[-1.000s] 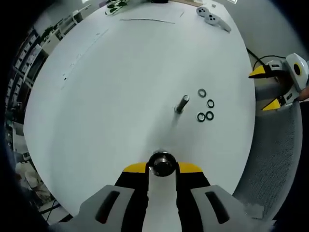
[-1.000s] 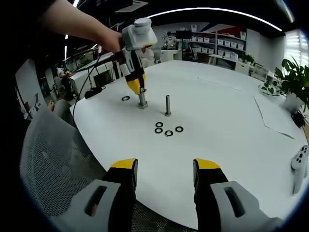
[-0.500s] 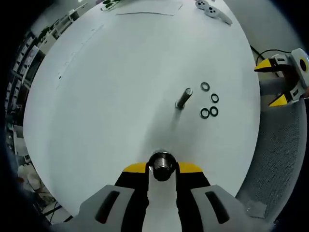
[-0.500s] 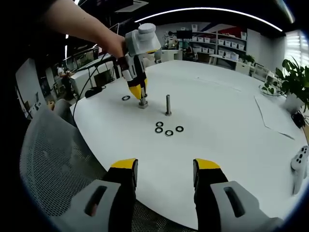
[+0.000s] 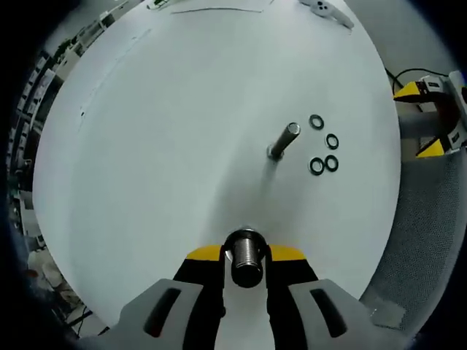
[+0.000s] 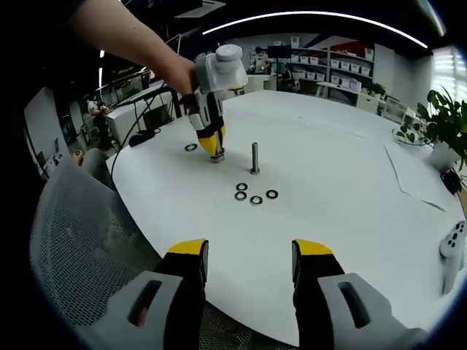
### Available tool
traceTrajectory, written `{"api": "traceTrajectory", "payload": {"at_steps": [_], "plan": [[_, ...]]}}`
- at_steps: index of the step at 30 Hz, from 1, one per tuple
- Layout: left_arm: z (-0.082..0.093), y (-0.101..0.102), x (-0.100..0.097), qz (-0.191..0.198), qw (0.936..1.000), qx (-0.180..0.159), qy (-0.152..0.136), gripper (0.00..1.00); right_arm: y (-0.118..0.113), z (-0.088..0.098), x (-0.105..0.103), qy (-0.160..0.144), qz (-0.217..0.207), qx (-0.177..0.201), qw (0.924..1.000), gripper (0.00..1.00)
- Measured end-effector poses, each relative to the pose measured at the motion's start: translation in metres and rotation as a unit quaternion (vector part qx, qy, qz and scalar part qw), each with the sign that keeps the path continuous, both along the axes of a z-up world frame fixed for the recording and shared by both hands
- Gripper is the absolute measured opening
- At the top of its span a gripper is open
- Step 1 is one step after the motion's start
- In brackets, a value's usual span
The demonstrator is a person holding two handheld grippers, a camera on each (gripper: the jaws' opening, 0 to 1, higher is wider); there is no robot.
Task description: Place the washer onto the threaded stud by aligning its center hole with the stud, sliding it down to the base, and recovering from edge contact or off-axis alignment until the washer reaches the visible bottom stop.
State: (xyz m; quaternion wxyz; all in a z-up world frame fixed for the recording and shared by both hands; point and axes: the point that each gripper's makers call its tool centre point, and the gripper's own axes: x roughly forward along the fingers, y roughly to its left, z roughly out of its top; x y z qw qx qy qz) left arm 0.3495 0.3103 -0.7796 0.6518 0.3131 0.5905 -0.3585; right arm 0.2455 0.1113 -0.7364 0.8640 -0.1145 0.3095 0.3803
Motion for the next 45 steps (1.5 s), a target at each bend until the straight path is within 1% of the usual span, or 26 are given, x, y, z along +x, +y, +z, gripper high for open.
{"api": "traceTrajectory", "payload": {"at_steps": [10, 13, 14, 20, 23, 27, 29, 31, 38, 41, 44, 45], "plan": [[-0.003, 0.001, 0.001, 0.003, 1.0, 0.002, -0.001, 0.19, 0.0, 0.0, 0.0, -0.001, 0.0, -0.001, 1.0, 0.49], [-0.004, 0.001, 0.002, 0.015, 0.9999, 0.0, 0.002, 0.2, -0.001, 0.0, 0.0, -0.002, 0.0, -0.001, 1.0, 0.48], [-0.004, 0.001, 0.002, 0.025, 0.9997, -0.002, 0.003, 0.2, -0.001, 0.0, 0.001, -0.002, 0.0, -0.001, 1.0, 0.48], [-0.003, 0.0, 0.003, 0.036, 0.9993, -0.009, 0.004, 0.21, -0.001, 0.0, 0.0, -0.002, 0.0, 0.0, 1.0, 0.48], [-0.004, 0.0, 0.002, 0.041, 0.9991, -0.007, 0.005, 0.21, -0.002, 0.0, 0.001, -0.002, 0.0, 0.0, 1.0, 0.48], [-0.002, -0.002, 0.003, 0.054, 0.9984, -0.017, 0.005, 0.21, -0.002, 0.0, 0.001, -0.003, -0.001, 0.0, 1.0, 0.48], [-0.001, -0.003, 0.004, 0.057, 0.9981, -0.022, 0.003, 0.23, -0.002, 0.0, 0.001, -0.003, -0.001, 0.0, 1.0, 0.48], [-0.001, -0.004, 0.005, 0.057, 0.998, -0.025, 0.002, 0.26, -0.002, 0.0, 0.001, -0.003, -0.001, 0.0, 1.0, 0.48], [0.002, 0.001, 0.004, 0.057, 0.998, -0.028, -0.002, 0.26, -0.002, 0.001, 0.001, -0.003, -0.002, 0.002, 1.0, 0.48], [0.002, 0.002, 0.003, 0.058, 0.9979, -0.029, -0.001, 0.29, -0.002, 0.0, 0.001, -0.003, -0.002, 0.0, 1.0, 0.48], [0.0, 0.007, 0.0, 0.06, 0.9979, -0.023, 0.004, 0.3, -0.002, 0.0, 0.001, -0.003, -0.002, -0.001, 1.0, 0.48], [0.001, 0.008, 0.001, 0.061, 0.9978, -0.025, 0.0, 0.3, -0.002, 0.0, 0.001, -0.002, -0.002, -0.001, 1.0, 0.48]]}}
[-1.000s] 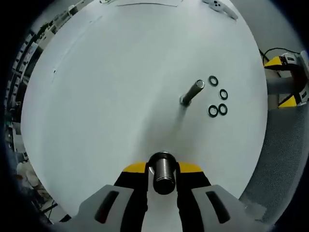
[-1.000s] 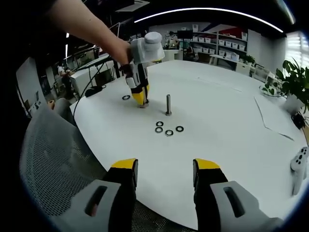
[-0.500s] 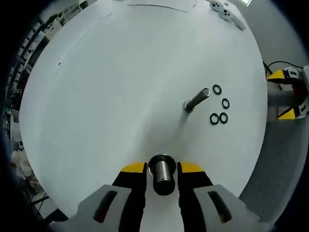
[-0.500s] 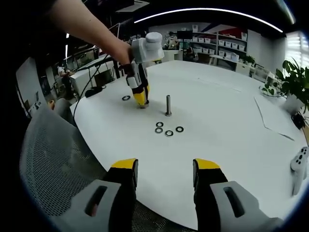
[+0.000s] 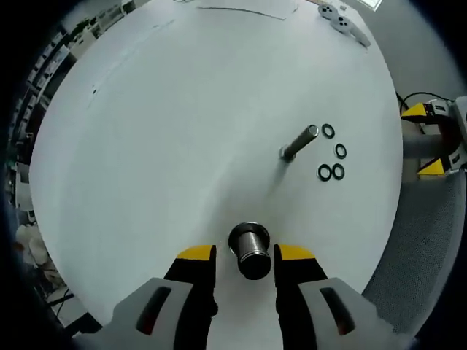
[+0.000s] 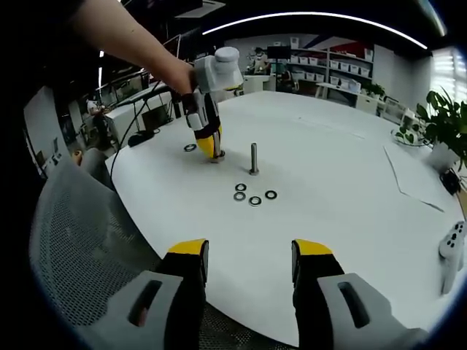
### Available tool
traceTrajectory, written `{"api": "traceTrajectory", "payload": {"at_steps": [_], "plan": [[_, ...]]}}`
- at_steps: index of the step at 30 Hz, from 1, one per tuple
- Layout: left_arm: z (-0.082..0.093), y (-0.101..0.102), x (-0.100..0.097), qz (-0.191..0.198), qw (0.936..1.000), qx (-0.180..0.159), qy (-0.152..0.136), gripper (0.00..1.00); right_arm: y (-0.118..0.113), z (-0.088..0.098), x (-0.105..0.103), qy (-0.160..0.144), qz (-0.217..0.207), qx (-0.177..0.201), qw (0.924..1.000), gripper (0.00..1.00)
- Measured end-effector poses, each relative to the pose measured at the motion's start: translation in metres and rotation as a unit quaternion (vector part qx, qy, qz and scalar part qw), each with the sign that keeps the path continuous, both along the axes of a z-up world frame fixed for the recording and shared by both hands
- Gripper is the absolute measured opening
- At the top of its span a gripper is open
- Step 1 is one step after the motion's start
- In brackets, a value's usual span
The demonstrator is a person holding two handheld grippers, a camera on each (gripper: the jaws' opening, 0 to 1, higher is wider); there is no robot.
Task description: Place the washer onto the threaded stud by aligning its center hole with the stud, sliding it down to the base, and recovering from edge contact or off-axis alignment until the washer reaches the visible bottom stop.
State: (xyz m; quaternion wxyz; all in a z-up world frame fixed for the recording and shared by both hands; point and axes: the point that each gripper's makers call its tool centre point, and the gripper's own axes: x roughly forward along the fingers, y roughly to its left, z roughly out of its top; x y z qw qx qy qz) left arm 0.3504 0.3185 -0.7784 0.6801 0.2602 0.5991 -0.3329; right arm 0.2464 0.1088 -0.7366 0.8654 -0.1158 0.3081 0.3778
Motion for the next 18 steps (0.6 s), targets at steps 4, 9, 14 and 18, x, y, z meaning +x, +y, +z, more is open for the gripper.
{"api": "traceTrajectory", "payload": {"at_steps": [4, 9, 14, 18], "plan": [[0.0, 0.004, 0.0, 0.006, 1.0, -0.003, -0.001, 0.3, 0.0, -0.001, -0.001, 0.0, 0.001, -0.002, 1.0, 0.48], [0.0, 0.012, -0.004, 0.007, 1.0, -0.001, 0.0, 0.32, 0.0, -0.001, -0.001, 0.0, 0.001, -0.002, 1.0, 0.48], [-0.002, 0.021, -0.01, 0.014, 0.9999, 0.003, 0.005, 0.33, 0.001, -0.001, -0.001, 0.002, 0.002, -0.002, 1.0, 0.48], [-0.004, 0.031, -0.012, 0.021, 0.9997, 0.006, 0.006, 0.33, 0.0, -0.001, -0.001, 0.001, 0.0, -0.001, 1.0, 0.48]]}}
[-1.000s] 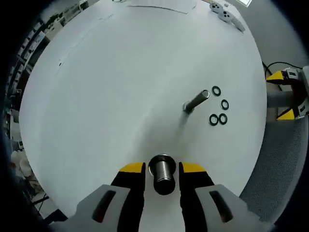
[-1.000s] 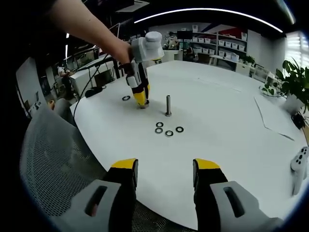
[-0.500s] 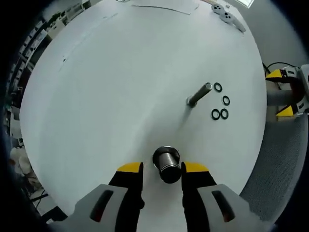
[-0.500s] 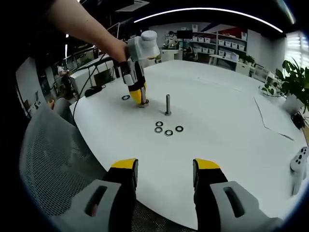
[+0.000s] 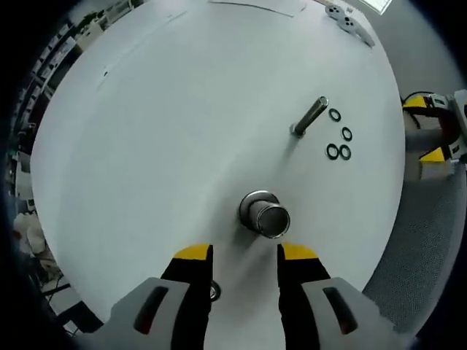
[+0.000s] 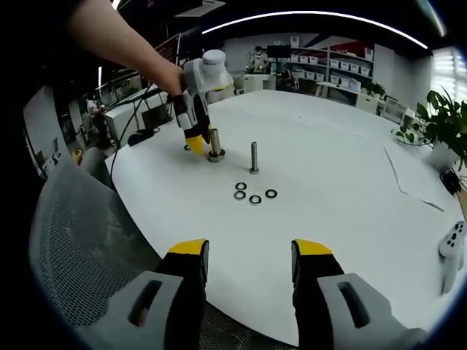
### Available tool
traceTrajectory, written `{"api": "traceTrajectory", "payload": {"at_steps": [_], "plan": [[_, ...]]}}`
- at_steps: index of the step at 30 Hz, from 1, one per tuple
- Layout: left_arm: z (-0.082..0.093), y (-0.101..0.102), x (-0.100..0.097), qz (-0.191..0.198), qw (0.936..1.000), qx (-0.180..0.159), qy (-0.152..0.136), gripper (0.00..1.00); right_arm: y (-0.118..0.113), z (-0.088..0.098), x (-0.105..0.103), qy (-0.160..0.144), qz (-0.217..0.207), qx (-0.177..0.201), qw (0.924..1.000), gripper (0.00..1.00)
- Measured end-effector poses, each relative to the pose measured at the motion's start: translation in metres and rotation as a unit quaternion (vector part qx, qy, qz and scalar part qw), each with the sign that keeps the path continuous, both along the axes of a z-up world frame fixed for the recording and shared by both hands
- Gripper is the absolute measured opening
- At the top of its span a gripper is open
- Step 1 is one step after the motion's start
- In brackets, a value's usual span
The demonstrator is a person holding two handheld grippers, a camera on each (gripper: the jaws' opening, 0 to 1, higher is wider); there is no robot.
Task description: Place the washer onto the threaded stud by aligning its center hole with the stud, sliding it down to the base, and recovering from edge contact or off-axis alignment until the washer reaches the visible bottom stop.
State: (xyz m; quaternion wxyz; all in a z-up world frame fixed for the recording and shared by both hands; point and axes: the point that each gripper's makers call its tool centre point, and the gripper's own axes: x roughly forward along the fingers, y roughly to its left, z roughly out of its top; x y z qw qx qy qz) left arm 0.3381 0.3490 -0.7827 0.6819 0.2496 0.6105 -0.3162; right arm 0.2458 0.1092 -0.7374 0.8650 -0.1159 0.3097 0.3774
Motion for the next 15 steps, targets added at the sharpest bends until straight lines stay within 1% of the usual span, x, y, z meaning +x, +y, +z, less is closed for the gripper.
{"api": "traceTrajectory", "payload": {"at_steps": [3, 4, 6, 11, 15], "plan": [[-0.001, 0.007, -0.001, 0.006, 1.0, 0.007, 0.003, 0.34, 0.0, 0.0, 0.0, 0.0, 0.0, -0.001, 1.0, 0.48], [-0.002, 0.01, -0.003, 0.013, 0.9998, 0.009, 0.009, 0.35, 0.0, 0.0, 0.0, 0.0, 0.0, 0.0, 1.0, 0.48], [-0.002, 0.014, -0.001, 0.012, 0.9998, 0.012, 0.004, 0.35, 0.0, 0.0, 0.0, 0.0, 0.0, -0.001, 1.0, 0.48], [-0.004, 0.026, -0.002, 0.018, 0.9996, 0.021, 0.004, 0.36, 0.0, 0.0, 0.0, 0.0, -0.001, -0.001, 1.0, 0.48], [-0.006, 0.037, -0.003, 0.032, 0.9991, 0.027, 0.006, 0.36, 0.0, 0.0, 0.0, 0.0, 0.0, -0.001, 1.0, 0.48]]}}
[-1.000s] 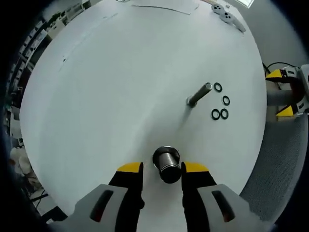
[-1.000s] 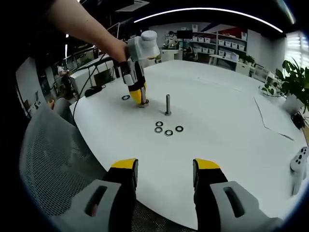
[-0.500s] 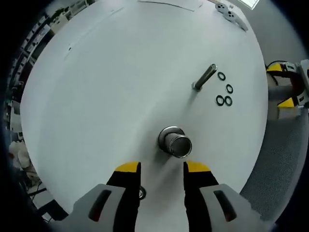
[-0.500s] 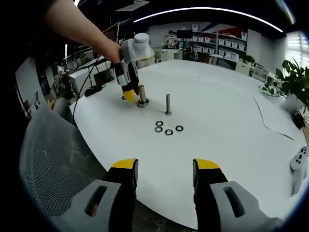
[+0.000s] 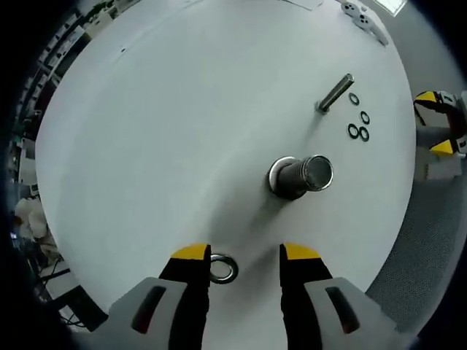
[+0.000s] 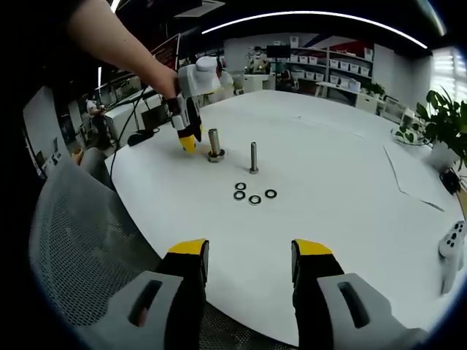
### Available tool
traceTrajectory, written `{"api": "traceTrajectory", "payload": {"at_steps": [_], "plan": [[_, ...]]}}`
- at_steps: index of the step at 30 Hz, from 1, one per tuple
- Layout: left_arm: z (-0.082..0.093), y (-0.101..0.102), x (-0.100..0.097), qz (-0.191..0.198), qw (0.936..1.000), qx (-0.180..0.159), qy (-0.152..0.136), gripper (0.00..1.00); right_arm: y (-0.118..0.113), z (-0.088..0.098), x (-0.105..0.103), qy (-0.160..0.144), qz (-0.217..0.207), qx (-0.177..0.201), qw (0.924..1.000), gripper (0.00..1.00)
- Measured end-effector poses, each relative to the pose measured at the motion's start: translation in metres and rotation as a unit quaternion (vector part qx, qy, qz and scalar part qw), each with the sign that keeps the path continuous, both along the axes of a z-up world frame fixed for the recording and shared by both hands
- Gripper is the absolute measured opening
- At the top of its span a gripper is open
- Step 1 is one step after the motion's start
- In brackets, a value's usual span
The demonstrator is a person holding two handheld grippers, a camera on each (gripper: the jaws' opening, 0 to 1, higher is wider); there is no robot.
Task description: Place the washer onto the threaded stud by aligning its center hole with the stud, sliding it down to the base, and recovering from edge contact or off-axis alignment until the washer reaches the visible bottom stop.
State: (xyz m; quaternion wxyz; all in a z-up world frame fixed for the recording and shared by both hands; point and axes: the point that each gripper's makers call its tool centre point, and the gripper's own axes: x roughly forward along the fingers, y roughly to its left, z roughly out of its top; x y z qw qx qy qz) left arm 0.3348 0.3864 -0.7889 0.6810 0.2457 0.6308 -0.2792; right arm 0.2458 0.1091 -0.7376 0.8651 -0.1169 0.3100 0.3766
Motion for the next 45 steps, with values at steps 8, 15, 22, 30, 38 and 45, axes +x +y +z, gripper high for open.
{"api": "traceTrajectory", "payload": {"at_steps": [8, 15, 22, 30, 38, 45], "plan": [[-0.003, 0.015, -0.002, 0.02, 0.9998, 0.01, -0.001, 0.37, 0.0, 0.0, 0.0, 0.0, 0.0, -0.001, 1.0, 0.48], [-0.005, 0.028, -0.004, 0.039, 0.9991, 0.018, 0.001, 0.37, 0.0, 0.0, 0.0, 0.0, 0.001, -0.001, 1.0, 0.48], [-0.009, 0.033, -0.006, 0.053, 0.9983, 0.02, 0.007, 0.38, 0.0, 0.0, 0.001, -0.001, 0.0, -0.003, 1.0, 0.48], [-0.009, 0.033, -0.007, 0.05, 0.9985, 0.021, 0.01, 0.39, 0.0, -0.001, 0.0, 0.0, 0.001, -0.004, 1.0, 0.48], [-0.01, 0.033, -0.005, 0.051, 0.9977, 0.035, 0.029, 0.4, 0.0, -0.001, 0.0, 0.0, 0.001, -0.005, 1.0, 0.47], [-0.01, 0.034, -0.005, 0.051, 0.9978, 0.033, 0.027, 0.39, 0.0, -0.001, 0.0, -0.001, 0.002, -0.003, 1.0, 0.47]]}}
